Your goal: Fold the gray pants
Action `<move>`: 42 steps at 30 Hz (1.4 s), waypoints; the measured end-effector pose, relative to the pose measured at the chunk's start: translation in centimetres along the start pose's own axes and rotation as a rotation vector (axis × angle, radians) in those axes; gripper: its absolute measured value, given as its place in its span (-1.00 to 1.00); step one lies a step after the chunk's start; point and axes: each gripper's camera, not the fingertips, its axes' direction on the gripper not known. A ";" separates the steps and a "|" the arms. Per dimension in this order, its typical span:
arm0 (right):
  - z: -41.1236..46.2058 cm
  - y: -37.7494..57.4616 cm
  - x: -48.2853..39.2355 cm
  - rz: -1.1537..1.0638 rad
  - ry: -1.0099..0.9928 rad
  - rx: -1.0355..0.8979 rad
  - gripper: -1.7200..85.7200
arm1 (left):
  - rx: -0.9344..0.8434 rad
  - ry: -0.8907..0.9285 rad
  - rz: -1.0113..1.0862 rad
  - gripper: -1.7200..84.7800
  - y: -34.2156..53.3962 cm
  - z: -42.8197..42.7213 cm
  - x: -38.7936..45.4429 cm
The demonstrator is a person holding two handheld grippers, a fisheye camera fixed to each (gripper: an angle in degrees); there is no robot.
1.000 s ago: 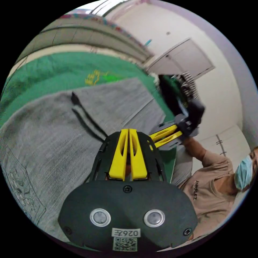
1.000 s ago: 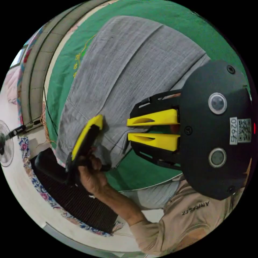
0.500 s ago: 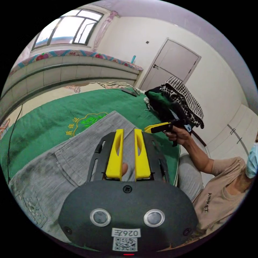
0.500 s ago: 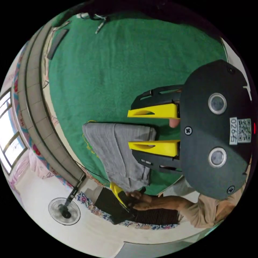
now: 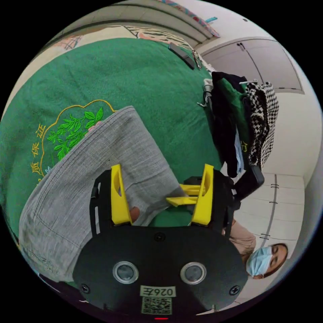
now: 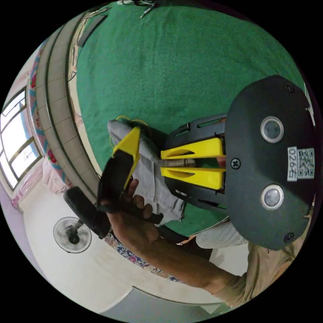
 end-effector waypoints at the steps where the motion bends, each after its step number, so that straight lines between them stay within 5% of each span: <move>1: -0.1 0.2 -1.1 -0.035 0.012 0.019 -0.98 | -0.043 -0.040 -0.010 -0.33 -1.1 0.6 0.7; 4: -0.2 0.9 -4.3 -0.152 0.089 0.049 -0.98 | -0.176 -0.289 -0.012 -0.64 -3.0 2.5 2.9; 8: -1.1 2.0 -6.4 -0.232 0.173 0.041 -0.96 | -0.267 -0.512 0.041 -0.80 -3.9 4.0 5.1; 15: -2.2 3.1 -6.4 -0.098 0.116 0.104 -0.55 | -0.163 -0.379 -0.053 -0.85 -3.6 1.3 3.8; 20: 0.7 3.1 -7.3 -0.127 0.149 -0.003 -0.96 | -0.150 -0.424 -0.058 -0.86 -3.1 -0.1 5.6; 25: -5.3 3.1 -5.9 -0.080 -0.004 0.026 -0.98 | -0.078 -0.413 0.049 -0.86 -3.3 -3.3 11.2; 33: -16.0 7.6 -7.6 -0.094 0.191 0.266 -0.99 | 0.022 -0.236 0.360 -0.86 -2.8 -6.8 21.0; 42: -10.6 7.0 -15.9 -0.270 0.110 0.329 -0.94 | 0.100 -0.114 0.365 -0.86 6.8 -17.1 11.0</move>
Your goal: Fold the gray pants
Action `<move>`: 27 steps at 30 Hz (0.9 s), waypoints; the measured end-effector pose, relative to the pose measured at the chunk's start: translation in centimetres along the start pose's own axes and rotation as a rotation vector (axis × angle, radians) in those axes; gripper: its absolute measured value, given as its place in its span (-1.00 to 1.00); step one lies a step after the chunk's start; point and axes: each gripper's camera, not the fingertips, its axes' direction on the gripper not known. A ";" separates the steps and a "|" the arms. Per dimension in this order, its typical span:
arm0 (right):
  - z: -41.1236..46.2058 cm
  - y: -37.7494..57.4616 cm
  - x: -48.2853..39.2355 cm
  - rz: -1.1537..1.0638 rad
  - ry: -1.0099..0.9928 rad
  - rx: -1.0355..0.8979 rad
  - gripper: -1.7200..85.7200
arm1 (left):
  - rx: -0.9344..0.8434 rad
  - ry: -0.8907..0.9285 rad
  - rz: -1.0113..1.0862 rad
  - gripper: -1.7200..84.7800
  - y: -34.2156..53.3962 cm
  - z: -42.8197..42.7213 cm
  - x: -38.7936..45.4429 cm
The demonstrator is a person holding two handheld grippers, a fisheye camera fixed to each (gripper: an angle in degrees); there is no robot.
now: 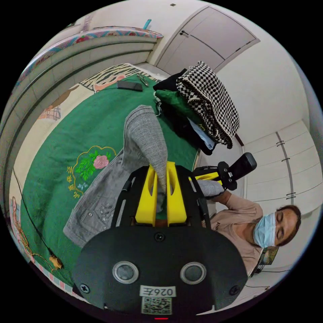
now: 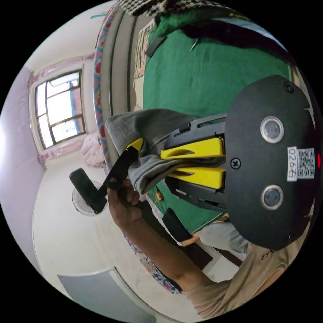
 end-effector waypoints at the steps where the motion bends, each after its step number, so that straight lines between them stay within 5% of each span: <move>1: 1.8 -0.2 -1.3 -0.043 -0.062 0.001 -0.92 | -0.001 -0.008 -0.021 -0.86 2.5 -1.6 -1.8; 5: 8.2 -0.8 -3.9 -0.105 -0.262 -0.083 -0.86 | -0.024 -0.052 -0.123 -0.87 10.1 -4.9 -8.0; 14: 22.1 0.4 -4.8 -0.095 -0.169 -0.460 -0.86 | -0.059 -0.116 -0.360 -0.92 25.3 -5.3 -21.0; 21: 28.7 1.8 -6.1 -0.133 -0.083 -0.622 -0.92 | 0.087 0.072 -0.427 -0.94 32.4 -7.3 -26.2; 27: 29.5 1.0 -7.8 -0.230 0.001 -0.610 -0.98 | 0.317 -0.043 -0.501 -0.97 39.5 -14.5 -22.9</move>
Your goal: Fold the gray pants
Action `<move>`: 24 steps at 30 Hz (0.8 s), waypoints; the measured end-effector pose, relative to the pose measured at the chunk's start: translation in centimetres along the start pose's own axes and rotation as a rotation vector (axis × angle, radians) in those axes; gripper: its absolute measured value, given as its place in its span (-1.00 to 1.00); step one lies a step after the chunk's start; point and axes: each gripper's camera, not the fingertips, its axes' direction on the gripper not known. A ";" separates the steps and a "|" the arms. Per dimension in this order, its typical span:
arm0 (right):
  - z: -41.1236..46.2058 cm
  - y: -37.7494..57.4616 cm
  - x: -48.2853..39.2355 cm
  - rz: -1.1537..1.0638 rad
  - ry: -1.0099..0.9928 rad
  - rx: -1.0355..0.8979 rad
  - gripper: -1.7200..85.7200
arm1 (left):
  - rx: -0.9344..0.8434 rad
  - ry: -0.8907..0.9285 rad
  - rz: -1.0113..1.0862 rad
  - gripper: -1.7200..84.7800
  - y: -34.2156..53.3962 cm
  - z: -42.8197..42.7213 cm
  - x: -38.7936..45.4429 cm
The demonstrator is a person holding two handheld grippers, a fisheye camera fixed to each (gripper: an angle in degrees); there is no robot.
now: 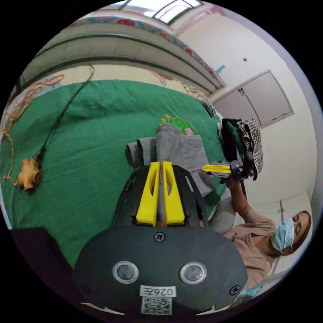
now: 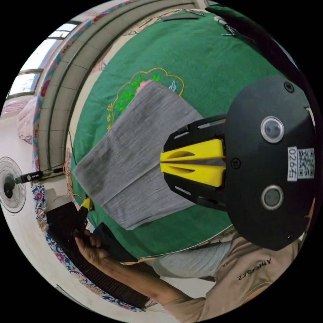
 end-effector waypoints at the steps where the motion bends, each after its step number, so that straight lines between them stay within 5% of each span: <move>1: -0.6 0.1 -0.2 -0.003 0.035 0.043 -0.98 | 0.124 -0.019 -0.021 -0.98 2.1 -2.5 0.5; 4: -1.8 0.0 -0.5 0.006 0.104 0.156 -0.98 | 0.436 -0.008 0.071 -0.98 7.1 -6.0 3.9; 7: -0.8 -0.4 -0.6 0.017 0.152 0.168 -0.98 | 0.564 -0.063 0.261 -0.98 9.7 -4.5 8.2; 11: 1.2 -0.9 -2.0 -0.031 0.307 0.174 -0.98 | 0.528 -0.406 0.313 -0.98 10.8 0.6 10.4; 16: 5.8 -2.4 -1.3 -0.064 0.306 0.017 -0.98 | 0.257 -0.767 0.433 -0.98 10.0 8.4 10.5; 24: 4.4 -2.4 0.9 -0.066 0.314 0.040 -0.99 | 0.195 -0.856 0.394 -0.98 8.9 5.8 10.8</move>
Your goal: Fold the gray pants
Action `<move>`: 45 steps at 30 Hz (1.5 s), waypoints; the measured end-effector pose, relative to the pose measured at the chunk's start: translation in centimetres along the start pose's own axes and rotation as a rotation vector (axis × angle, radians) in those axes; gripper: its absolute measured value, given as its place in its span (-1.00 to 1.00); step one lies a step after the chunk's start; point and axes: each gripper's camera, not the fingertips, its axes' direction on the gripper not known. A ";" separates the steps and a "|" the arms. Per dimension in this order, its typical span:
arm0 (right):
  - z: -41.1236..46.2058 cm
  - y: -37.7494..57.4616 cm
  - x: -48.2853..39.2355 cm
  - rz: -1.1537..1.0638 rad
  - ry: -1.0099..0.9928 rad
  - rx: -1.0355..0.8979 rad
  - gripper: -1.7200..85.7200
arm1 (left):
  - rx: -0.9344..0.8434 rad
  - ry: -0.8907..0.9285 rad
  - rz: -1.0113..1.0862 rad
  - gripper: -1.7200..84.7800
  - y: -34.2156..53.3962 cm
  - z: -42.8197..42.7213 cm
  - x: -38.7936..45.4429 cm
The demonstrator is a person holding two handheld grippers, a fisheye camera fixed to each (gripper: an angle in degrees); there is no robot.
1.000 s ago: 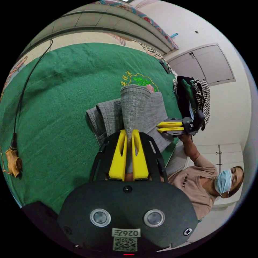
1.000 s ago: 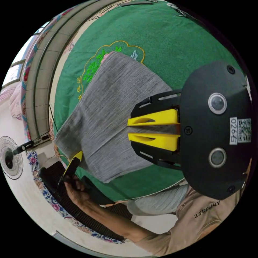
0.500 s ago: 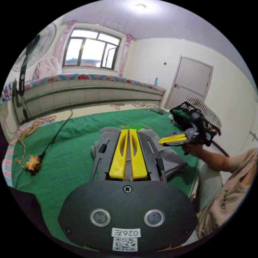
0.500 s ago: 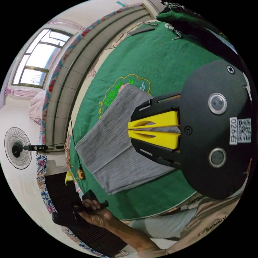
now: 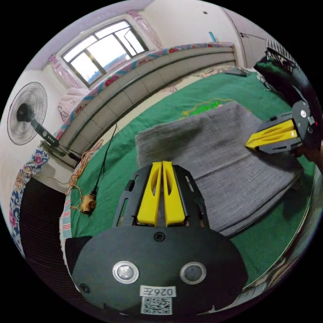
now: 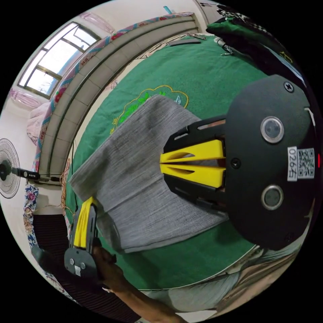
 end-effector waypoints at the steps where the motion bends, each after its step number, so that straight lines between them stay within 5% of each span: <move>1: -0.7 0.1 0.8 0.017 0.003 0.006 -0.99 | 0.056 0.004 -0.035 -0.98 0.5 -0.8 -1.7; 4: 0.0 0.8 3.3 0.033 0.069 -0.070 -0.99 | -0.107 0.151 -0.089 -0.98 1.9 4.1 -5.3; 7: -0.6 1.7 7.5 0.171 -0.111 -0.037 -0.99 | -0.039 0.378 -0.293 -0.97 3.6 4.8 -10.3; 11: -4.2 4.1 12.7 0.309 -0.122 0.057 -0.99 | 0.113 0.413 -0.468 -0.95 5.7 2.8 -15.5; 15: -6.3 7.4 18.4 0.493 -0.172 0.112 -0.95 | 0.174 0.568 -0.455 -0.61 6.9 3.6 -18.2; 20: -4.9 12.7 26.1 0.770 -0.556 0.110 -0.78 | 0.094 0.690 -0.477 -0.51 7.4 7.3 -18.8; 26: -4.2 14.7 28.6 0.776 -0.674 0.046 -0.73 | -0.088 0.824 -0.400 -0.54 5.6 12.0 -16.4; 29: -5.3 15.2 29.1 0.728 -0.688 0.077 -0.72 | -0.092 0.750 -0.366 -0.61 4.1 12.1 -15.2; 37: -7.0 17.5 30.3 0.716 -0.850 0.162 -0.70 | -0.086 0.942 -0.415 -0.65 2.1 15.3 -13.5; 45: -11.8 19.5 28.9 0.653 -0.764 0.107 -0.93 | -0.080 0.917 -0.397 -0.75 -1.4 15.4 -9.3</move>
